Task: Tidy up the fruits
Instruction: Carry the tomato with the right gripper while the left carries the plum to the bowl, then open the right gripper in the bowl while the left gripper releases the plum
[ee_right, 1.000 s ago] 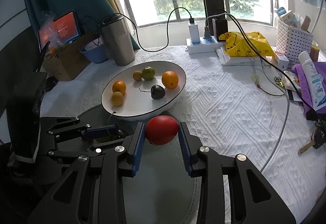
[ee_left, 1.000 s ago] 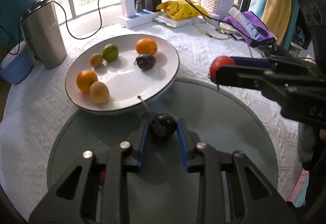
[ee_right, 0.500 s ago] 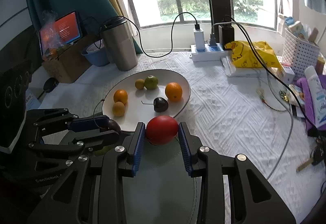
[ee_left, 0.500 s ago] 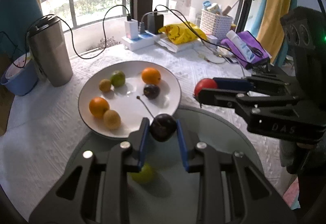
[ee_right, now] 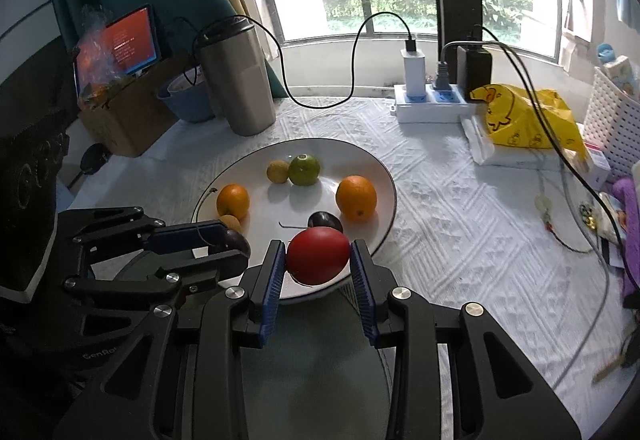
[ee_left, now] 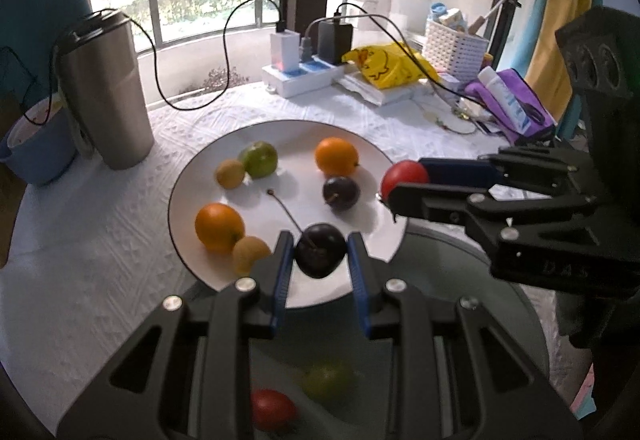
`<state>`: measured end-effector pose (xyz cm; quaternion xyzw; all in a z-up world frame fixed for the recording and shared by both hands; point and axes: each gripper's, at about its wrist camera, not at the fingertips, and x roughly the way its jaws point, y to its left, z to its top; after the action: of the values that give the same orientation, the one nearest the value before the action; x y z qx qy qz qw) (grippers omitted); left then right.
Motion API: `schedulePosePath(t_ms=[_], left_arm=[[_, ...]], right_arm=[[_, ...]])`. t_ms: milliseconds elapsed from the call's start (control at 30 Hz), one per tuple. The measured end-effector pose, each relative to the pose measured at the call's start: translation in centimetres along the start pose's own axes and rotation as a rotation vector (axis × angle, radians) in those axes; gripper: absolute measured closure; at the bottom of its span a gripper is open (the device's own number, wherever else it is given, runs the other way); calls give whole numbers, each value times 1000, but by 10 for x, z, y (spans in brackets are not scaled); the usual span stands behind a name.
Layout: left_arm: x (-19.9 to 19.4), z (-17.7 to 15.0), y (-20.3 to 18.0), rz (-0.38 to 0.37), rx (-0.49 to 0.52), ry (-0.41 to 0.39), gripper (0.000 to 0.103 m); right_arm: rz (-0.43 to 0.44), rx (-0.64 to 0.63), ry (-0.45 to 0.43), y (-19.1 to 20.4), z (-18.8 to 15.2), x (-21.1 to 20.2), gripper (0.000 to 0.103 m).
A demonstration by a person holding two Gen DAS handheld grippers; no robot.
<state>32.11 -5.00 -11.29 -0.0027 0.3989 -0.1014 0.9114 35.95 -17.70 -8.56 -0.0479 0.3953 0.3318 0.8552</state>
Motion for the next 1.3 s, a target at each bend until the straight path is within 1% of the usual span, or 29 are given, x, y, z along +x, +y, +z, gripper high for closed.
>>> schedulePosePath(t_ms=[100,167,267,333,400,500,633,733,933,1100,1300], left_arm=[[6,0,5,-4,-11,10,74],[8,1,9,-22,-19,13,74],[4,3,15,-32,-32,-8,73],[1,5,21,-37,-48,-29,71],[-3,6,29,-37,-76,-51,64],[-8,8,42,-25,-117,-77,63],[-12,9,65,14,-177,-104,63],[-13,8,79,43,-208,-106,63],[-13,2,102,72,-258,-99,63],[-18,-1,110,86,-279,-109,63],[-29,-7,114,100,-287,-118,63]], right_arm=[[4,-3,12,0,3,9,67],[8,-7,17,0,7,14,67],[15,-20,12,4,13,19,67],[18,-29,12,6,17,23,67],[17,-38,20,7,20,28,67],[14,-33,27,5,27,37,67],[10,-48,37,8,35,51,67],[-12,-57,52,9,38,64,67],[-25,-63,42,11,45,72,67],[-53,-60,40,12,49,72,66],[-57,-57,29,19,47,60,66]])
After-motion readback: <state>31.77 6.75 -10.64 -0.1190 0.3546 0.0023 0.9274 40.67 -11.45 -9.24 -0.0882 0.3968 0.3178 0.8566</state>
